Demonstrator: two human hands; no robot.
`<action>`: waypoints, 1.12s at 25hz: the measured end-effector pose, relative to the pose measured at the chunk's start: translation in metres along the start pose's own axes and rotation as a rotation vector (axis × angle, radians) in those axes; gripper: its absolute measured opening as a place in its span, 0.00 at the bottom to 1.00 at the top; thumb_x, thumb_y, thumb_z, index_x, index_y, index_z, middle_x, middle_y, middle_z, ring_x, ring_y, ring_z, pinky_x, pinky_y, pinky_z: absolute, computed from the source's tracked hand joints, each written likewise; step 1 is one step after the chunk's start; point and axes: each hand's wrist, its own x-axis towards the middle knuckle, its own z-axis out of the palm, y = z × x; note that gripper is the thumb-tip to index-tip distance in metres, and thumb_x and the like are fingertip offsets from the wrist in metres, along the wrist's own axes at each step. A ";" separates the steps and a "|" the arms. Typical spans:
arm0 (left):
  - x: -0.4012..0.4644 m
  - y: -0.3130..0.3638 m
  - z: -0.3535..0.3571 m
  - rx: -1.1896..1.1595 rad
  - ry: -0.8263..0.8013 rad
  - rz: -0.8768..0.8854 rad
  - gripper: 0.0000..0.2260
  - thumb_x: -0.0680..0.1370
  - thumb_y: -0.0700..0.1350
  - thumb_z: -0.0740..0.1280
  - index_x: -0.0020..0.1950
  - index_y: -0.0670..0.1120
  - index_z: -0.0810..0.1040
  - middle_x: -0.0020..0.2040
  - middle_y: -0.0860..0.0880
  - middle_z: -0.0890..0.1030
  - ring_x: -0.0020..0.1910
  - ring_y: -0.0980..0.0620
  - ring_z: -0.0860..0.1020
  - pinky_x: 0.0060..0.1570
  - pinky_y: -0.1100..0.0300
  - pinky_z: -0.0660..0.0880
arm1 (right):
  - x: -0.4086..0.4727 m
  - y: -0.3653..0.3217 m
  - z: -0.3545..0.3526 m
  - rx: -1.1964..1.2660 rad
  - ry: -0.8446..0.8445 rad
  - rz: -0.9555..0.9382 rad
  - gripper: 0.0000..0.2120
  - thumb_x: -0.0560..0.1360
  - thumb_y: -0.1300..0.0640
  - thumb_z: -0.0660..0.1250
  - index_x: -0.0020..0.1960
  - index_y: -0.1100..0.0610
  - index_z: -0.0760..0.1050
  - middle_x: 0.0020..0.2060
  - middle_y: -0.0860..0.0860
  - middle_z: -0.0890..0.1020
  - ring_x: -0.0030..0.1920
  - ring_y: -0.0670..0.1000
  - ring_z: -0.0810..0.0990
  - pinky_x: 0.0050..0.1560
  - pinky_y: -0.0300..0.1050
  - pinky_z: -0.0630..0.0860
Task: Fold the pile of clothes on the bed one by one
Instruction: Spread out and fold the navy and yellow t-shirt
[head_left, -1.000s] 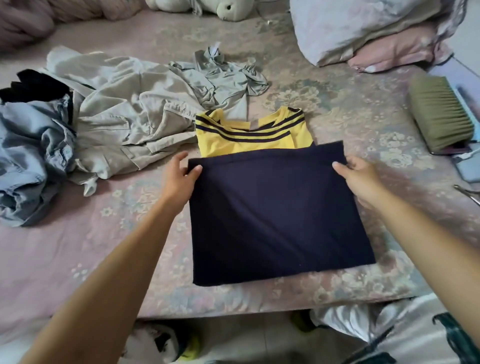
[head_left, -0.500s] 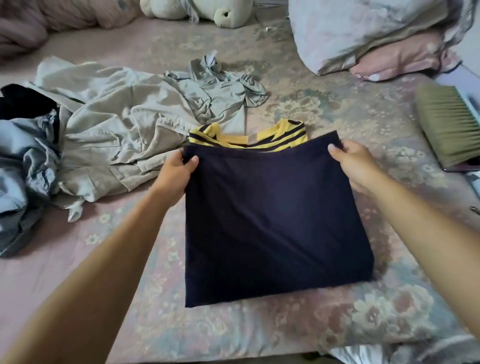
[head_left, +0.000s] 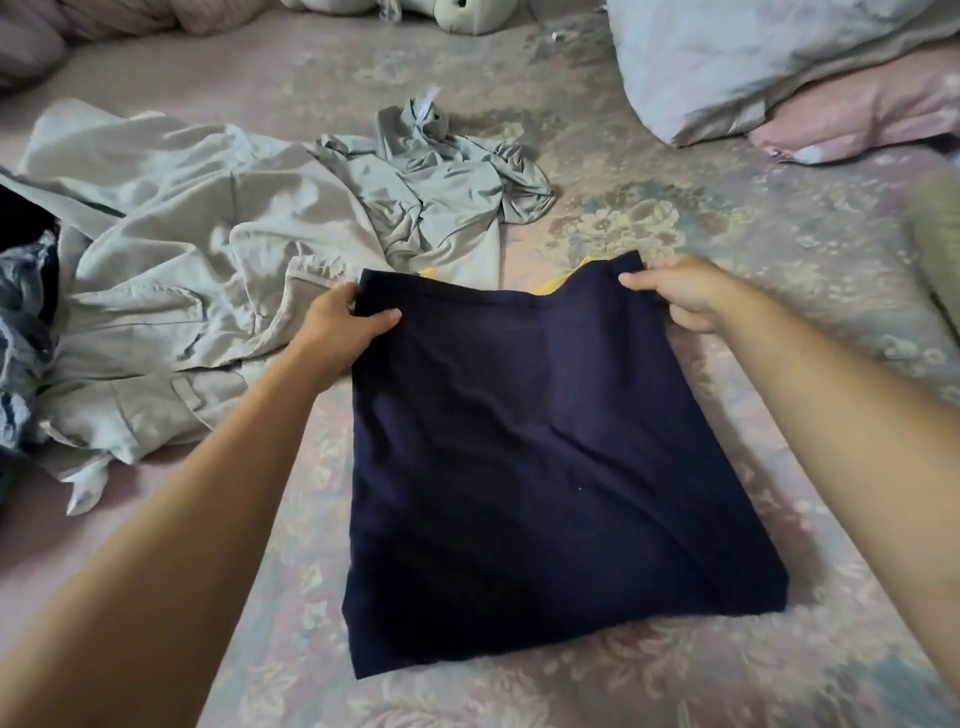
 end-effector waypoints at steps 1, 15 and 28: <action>-0.003 0.004 -0.002 -0.030 -0.033 -0.016 0.10 0.75 0.38 0.70 0.56 0.44 0.76 0.45 0.49 0.79 0.40 0.56 0.78 0.32 0.68 0.76 | 0.000 -0.005 0.000 -0.016 -0.024 0.016 0.05 0.76 0.65 0.66 0.42 0.57 0.74 0.42 0.52 0.79 0.43 0.48 0.77 0.49 0.43 0.74; -0.142 0.188 -0.129 -0.358 -0.151 0.456 0.09 0.73 0.34 0.67 0.38 0.43 0.85 0.40 0.50 0.85 0.42 0.55 0.83 0.45 0.66 0.78 | -0.226 -0.145 -0.118 0.244 -0.028 -0.617 0.36 0.52 0.48 0.82 0.57 0.56 0.77 0.46 0.51 0.80 0.43 0.47 0.79 0.38 0.37 0.77; -0.193 0.320 -0.176 -0.030 0.177 0.735 0.07 0.71 0.33 0.72 0.39 0.44 0.78 0.26 0.57 0.77 0.30 0.62 0.74 0.32 0.78 0.69 | -0.328 -0.254 -0.156 0.282 0.256 -0.842 0.14 0.71 0.72 0.66 0.37 0.54 0.74 0.25 0.43 0.79 0.32 0.43 0.73 0.31 0.35 0.65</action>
